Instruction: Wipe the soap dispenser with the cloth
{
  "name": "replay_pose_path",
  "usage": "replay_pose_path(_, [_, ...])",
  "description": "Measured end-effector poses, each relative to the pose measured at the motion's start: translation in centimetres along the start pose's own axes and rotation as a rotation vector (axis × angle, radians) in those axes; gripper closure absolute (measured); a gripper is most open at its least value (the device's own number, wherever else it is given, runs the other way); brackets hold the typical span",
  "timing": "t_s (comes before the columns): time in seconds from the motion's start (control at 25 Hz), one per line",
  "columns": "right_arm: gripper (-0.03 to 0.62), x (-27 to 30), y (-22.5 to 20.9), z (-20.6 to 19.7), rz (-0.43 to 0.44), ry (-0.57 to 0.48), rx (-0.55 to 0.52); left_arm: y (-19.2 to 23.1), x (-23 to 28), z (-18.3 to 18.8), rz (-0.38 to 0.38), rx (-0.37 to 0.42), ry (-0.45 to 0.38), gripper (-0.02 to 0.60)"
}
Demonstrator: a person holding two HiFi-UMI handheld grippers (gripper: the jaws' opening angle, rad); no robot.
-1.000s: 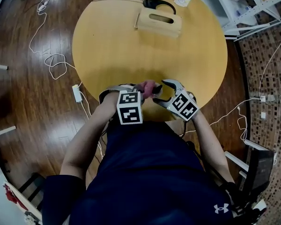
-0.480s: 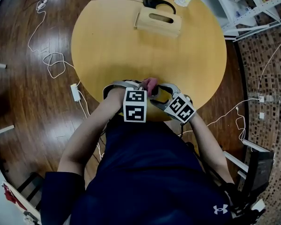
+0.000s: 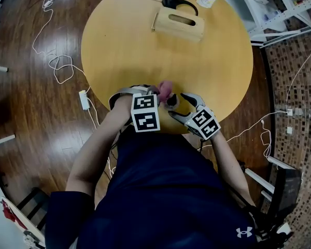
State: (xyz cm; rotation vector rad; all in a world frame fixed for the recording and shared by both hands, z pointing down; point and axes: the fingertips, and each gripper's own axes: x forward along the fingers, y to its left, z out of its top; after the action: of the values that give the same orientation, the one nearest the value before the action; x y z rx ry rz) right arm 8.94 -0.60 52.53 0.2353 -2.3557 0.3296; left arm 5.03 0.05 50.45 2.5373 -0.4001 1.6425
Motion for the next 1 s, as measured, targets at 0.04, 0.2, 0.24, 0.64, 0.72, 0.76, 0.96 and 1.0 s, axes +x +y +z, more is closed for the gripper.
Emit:
replay_pose_path(0.04, [0.232, 0.0, 0.3, 0.0, -0.018, -0.017, 0.046, 1.3, 0.1, 0.2, 0.040, 0.009, 0.002, 0.517])
replay_pose_path(0.2, [0.227, 1.2, 1.2, -0.1, -0.064, 0.008, 0.007, 1.1, 1.7, 1.1, 0.001, 0.171, 0.055, 0.517])
replay_pose_path(0.24, [0.225, 1.4, 1.2, -0.1, -0.073, 0.020, -0.023, 0.6, 1.8, 1.1, -0.015, 0.203, 0.070, 0.518])
replay_pose_path(0.64, [0.264, 1.4, 0.5, -0.3, -0.065, -0.034, -0.046, -5.9, -0.2, -0.9, -0.157, -0.037, -0.055, 0.517])
replay_pose_path(0.72, [0.233, 2.0, 0.6, -0.9, -0.077, -0.068, 0.023, -4.1, -0.5, -1.8, -0.068, -0.207, -0.112, 0.517])
replay_pose_path(0.76, [0.221, 2.4, 0.6, -1.1, -0.090, -0.080, 0.039, -3.2, -0.8, -2.3, -0.022, -0.275, -0.128, 0.517])
replay_pose_path(0.96, [0.229, 3.6, -0.3, -0.2, -0.184, -0.145, 0.053, -1.4, -1.4, -4.0, 0.106, -0.434, -0.180, 0.517])
replay_pose_path(1.0, [0.229, 3.6, -0.3, 0.0, -0.184, -0.157, 0.071, -1.4, -1.5, -4.0, 0.112, -0.464, -0.203, 0.517])
